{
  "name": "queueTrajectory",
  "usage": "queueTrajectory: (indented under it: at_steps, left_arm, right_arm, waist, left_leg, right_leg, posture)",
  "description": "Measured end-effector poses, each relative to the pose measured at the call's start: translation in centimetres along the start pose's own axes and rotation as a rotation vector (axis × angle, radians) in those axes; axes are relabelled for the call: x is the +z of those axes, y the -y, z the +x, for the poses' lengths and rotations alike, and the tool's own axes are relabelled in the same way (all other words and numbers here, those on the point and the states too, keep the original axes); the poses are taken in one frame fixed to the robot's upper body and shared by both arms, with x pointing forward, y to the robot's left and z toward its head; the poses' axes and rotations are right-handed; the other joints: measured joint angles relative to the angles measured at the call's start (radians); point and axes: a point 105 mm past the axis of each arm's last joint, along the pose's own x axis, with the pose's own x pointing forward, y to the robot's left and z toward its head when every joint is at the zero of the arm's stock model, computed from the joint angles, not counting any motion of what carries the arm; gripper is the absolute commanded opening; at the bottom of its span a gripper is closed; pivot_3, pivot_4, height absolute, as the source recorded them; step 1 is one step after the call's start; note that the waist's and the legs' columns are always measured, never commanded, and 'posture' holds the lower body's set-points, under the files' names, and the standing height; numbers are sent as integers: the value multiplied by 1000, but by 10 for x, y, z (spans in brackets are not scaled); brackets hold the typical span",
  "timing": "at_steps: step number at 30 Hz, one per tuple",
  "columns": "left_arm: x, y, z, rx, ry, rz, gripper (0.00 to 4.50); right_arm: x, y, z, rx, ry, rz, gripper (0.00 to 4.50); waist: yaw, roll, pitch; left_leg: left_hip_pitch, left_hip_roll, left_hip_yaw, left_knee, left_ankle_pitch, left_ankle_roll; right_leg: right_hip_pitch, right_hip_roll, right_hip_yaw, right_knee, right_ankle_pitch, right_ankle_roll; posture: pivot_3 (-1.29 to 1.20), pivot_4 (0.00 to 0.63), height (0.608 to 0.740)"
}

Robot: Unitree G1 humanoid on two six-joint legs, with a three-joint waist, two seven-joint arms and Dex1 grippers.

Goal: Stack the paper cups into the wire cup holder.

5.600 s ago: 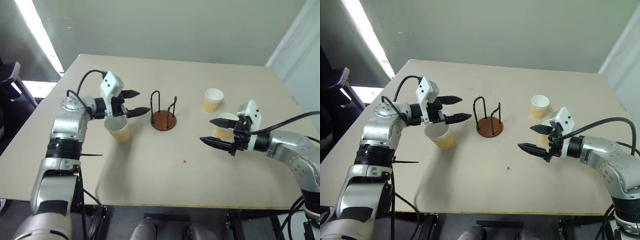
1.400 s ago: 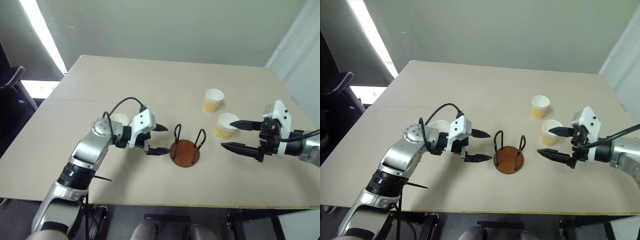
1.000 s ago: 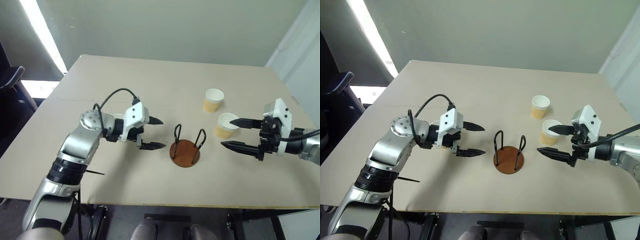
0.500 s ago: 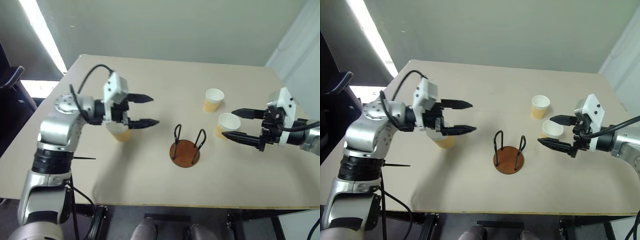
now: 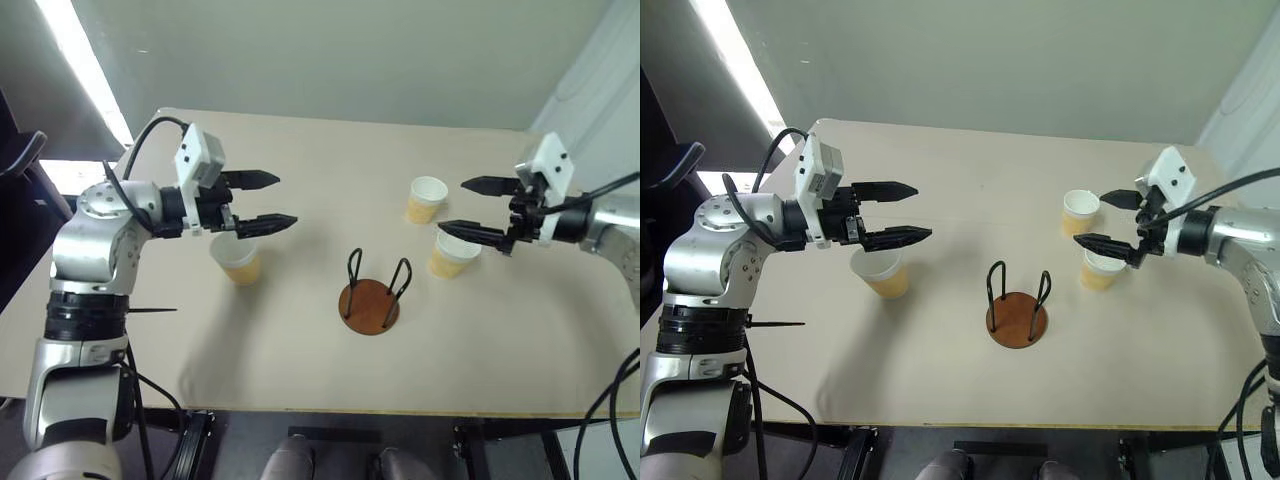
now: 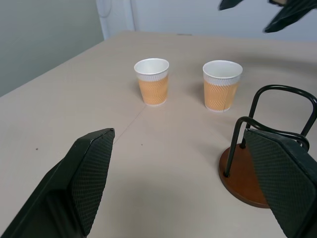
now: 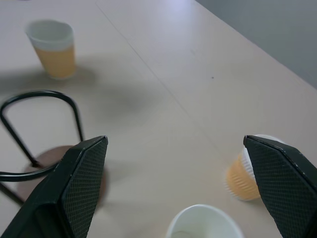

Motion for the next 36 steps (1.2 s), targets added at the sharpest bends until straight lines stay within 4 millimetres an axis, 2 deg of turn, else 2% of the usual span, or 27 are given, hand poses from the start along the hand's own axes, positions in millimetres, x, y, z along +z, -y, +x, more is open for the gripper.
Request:
queueTrajectory:
  at_steps: [14, 21, 27, 36]
  left_arm:
    - [1, -2, 1, 1, 15, 5, 4474]
    - [0, -2, 1, 1, 14, 4, 4474]
    - [0, -3, 1, 2, 13, 3, 4474]
    - [0, -3, 1, 2, 13, 4, 4474]
  right_arm:
    - [-5, 38, 51, -6, -92, -145, 4500]
    - [-19, 49, 64, -2, -164, -182, 4500]
    - [-21, 59, 69, -18, -207, -233, 4500]
    - [-42, 61, 78, -9, -304, -287, 4500]
  waist:
    - [0, 0, 0]
    - [2, 1, 0]
    - [5, 1, 0]
    - [6, 1, 1]
  left_leg:
    - [-5, 1, 0, -1, 0, 0]
    - [-11, 2, 1, -2, 1, -1]
    - [-15, 2, 1, -2, 1, -2]
    - [-15, 3, 3, -2, 2, -3]
  right_leg:
    - [-5, 0, -1, 0, 1, -2]
    - [-11, 0, -1, 1, 2, -4]
    - [-16, 0, -2, 1, 2, -4]
    - [-17, 0, -1, 2, 3, -5]
  posture:
    - [0, 150, 740]
    - [0, 150, 740]
    - [0, 150, 740]
    - [0, 150, 740]
